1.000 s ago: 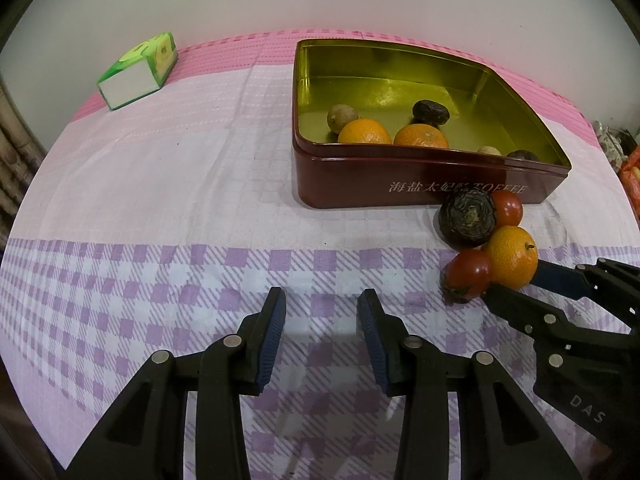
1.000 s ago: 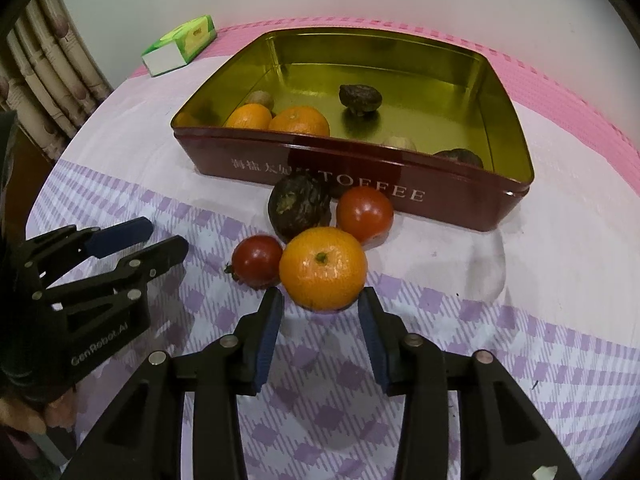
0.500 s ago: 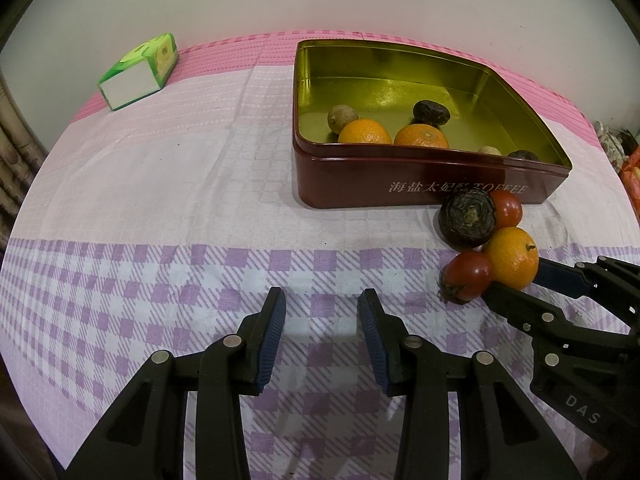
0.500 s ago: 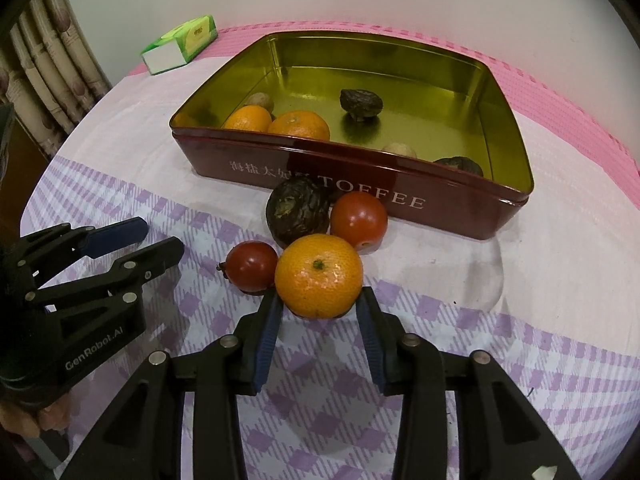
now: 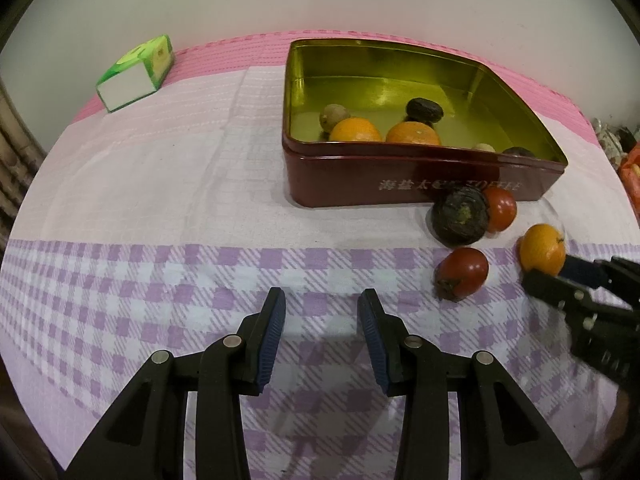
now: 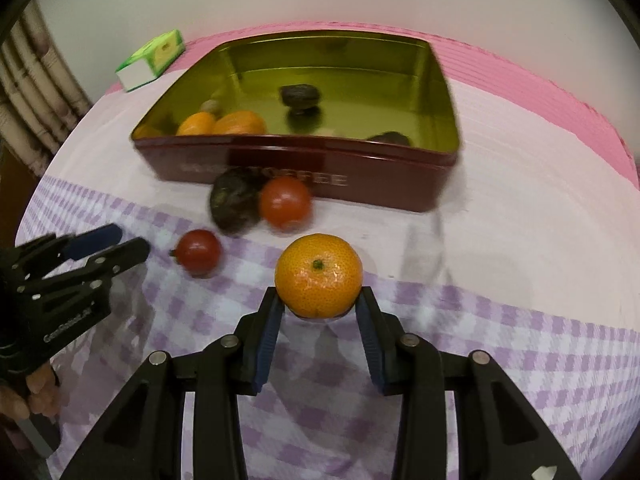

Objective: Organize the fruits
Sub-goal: 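Grasp the mandarin orange with the right gripper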

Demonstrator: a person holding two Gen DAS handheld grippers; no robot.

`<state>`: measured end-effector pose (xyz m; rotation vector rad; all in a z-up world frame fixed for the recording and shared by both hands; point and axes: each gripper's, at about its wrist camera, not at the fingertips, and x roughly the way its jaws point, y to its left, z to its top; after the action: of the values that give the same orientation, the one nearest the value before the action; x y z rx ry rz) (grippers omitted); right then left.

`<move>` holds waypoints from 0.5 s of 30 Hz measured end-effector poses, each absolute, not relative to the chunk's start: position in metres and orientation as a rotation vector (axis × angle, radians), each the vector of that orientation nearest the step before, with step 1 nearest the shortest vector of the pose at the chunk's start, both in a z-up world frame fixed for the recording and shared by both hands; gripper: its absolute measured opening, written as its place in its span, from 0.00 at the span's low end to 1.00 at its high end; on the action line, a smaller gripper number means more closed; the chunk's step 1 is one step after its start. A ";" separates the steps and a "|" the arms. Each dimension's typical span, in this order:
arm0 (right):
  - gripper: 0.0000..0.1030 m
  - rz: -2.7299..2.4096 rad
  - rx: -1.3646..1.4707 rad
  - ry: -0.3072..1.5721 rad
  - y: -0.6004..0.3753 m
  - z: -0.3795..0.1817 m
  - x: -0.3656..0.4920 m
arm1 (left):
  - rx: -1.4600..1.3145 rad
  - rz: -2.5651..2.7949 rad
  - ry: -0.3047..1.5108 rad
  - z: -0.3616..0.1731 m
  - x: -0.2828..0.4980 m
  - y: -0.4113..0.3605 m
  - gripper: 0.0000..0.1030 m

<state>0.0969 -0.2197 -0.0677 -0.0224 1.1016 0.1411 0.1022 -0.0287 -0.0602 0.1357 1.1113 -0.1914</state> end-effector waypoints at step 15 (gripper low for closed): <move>0.34 0.097 0.004 1.104 -0.246 -0.068 0.106 | 0.152 -0.267 1.138 -0.060 0.102 -0.043 0.39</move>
<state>0.1060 -0.2464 -0.0680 0.0036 1.1038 0.0971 0.1022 -0.0432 -0.0602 0.1519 1.1376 -0.2673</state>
